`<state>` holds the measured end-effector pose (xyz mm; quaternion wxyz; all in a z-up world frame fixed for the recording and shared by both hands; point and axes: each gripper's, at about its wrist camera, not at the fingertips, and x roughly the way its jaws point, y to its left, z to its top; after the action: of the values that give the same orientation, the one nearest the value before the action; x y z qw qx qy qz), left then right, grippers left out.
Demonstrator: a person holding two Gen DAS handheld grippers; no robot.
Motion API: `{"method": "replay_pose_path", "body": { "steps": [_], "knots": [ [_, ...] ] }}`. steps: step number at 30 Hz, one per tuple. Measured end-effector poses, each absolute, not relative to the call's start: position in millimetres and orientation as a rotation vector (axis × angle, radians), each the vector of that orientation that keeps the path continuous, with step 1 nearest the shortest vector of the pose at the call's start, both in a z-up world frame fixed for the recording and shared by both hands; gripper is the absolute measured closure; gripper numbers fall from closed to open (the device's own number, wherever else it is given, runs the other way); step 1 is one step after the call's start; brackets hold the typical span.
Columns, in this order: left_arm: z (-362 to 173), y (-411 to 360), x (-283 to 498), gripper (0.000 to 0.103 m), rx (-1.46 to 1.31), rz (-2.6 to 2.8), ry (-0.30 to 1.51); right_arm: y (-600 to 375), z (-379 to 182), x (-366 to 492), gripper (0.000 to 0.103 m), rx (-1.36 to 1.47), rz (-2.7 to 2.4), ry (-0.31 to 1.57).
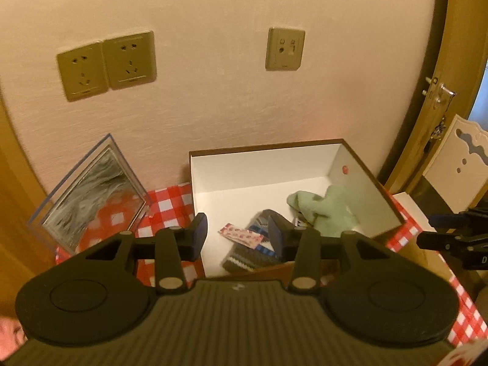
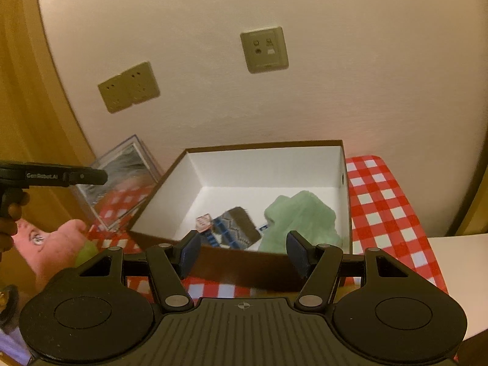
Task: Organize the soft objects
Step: 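Withdraw both tools from the white box back toward the table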
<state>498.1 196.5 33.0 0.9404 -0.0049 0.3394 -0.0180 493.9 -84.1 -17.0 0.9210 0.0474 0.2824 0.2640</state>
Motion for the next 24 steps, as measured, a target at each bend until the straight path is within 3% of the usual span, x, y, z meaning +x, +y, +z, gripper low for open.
{"method": "replay_pose_path", "body": {
  "steps": [12,24],
  "knots": [
    [57.3,187.2,384.9,0.057,-0.028,0.028,0.635,-112.5,-4.5,412.0,0.041,0.15,0.556,0.537],
    [43.5,152.9,296.5,0.056,-0.061,0.034,0.654,-126.2,-8.3,336.9,0.041,0.144,0.572,0.543]
  ]
}}
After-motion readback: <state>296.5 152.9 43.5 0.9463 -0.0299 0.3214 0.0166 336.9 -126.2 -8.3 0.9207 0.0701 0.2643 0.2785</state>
